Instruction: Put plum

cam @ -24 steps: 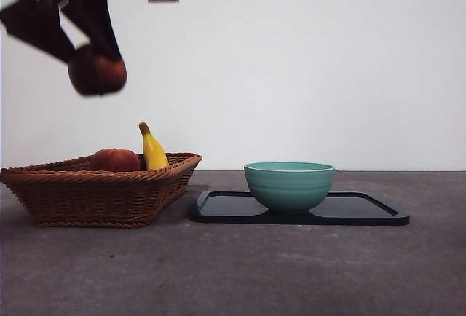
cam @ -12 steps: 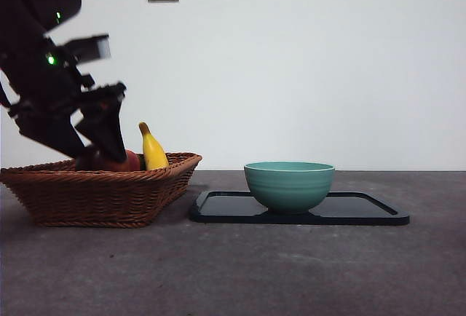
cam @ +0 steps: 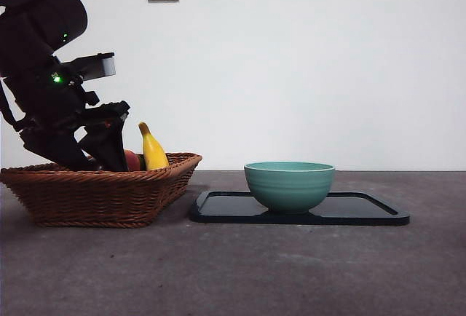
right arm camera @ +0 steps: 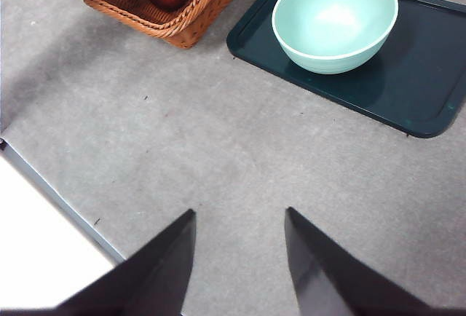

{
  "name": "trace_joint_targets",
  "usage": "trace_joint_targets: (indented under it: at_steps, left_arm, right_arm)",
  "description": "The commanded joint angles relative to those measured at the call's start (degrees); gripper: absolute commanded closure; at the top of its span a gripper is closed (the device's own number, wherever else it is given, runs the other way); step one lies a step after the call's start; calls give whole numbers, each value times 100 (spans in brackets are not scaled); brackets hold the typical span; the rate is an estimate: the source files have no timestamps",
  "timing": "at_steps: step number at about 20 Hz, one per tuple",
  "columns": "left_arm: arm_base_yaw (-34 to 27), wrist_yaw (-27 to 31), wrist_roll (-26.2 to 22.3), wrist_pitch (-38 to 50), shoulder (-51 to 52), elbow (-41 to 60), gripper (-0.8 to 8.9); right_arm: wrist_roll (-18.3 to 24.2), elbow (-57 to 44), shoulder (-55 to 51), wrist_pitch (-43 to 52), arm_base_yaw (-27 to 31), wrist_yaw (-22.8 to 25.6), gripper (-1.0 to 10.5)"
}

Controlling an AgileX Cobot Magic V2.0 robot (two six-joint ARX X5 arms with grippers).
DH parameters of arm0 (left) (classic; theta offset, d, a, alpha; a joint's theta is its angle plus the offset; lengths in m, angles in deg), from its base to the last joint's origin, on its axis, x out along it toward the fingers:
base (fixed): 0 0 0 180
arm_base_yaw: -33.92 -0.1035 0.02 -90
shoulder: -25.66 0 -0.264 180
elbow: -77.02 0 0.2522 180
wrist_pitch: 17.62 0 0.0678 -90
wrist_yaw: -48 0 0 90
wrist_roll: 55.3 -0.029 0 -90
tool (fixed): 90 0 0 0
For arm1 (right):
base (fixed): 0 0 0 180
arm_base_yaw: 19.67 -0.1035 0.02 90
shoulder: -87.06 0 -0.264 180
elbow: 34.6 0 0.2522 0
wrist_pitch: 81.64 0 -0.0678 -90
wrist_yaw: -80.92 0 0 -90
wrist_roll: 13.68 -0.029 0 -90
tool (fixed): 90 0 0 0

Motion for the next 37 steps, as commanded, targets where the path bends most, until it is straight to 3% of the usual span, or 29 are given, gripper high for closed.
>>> trace_joint_targets:
  at_steps: [1,10,20,30,37]
  left_arm:
    - [15,20,-31,-15,-111,-37,398]
    - [15,20,151,-103,4,-212,375]
    - [55,-107,319,-516,1255,-212,377]
    - [157,-1788,470,-2085,2922,-212,377]
    - [166,-2813,400,-3373,3526,-212,378]
  right_arm:
    - [-39,28,22,57,-42,2,752]
    - [-39,28,22,57,-42,2,752]
    - [-37,28,24,120,-42,4,752]
    - [-37,28,24,254,-42,4,752]
    - [-39,28,24,271,-42,4,752]
